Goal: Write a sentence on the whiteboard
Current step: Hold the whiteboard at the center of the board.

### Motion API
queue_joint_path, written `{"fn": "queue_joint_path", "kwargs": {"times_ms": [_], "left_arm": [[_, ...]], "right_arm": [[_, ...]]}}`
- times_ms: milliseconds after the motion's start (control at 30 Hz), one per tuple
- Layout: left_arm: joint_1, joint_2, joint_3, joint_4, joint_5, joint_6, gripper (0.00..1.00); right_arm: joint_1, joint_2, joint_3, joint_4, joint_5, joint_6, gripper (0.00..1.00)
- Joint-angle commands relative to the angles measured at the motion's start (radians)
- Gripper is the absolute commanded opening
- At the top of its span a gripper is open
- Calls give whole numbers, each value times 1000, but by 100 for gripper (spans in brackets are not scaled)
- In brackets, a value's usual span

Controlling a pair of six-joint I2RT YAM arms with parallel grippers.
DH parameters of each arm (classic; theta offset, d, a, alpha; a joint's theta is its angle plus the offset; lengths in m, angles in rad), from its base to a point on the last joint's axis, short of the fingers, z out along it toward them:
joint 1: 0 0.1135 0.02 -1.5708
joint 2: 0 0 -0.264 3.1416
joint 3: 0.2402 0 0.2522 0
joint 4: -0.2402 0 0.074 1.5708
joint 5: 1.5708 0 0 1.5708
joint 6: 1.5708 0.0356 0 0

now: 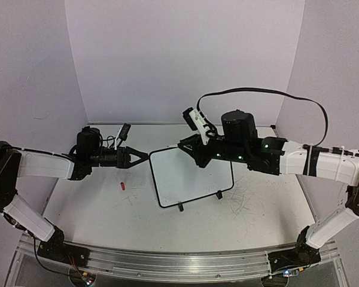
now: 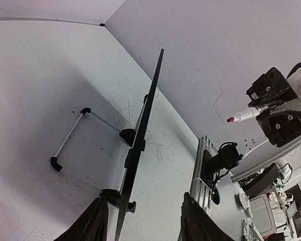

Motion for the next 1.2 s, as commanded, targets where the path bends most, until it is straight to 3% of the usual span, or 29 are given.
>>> {"fn": "queue_joint_path", "kwargs": {"times_ms": [0,1167], "left_arm": [[-1,47,28,63,101,18,44],[-38,139,70,110,76,95,12]], "right_arm": [[16,60,71,59,-57,-34,0],[44,182,86,123,4,-27,0]]}}
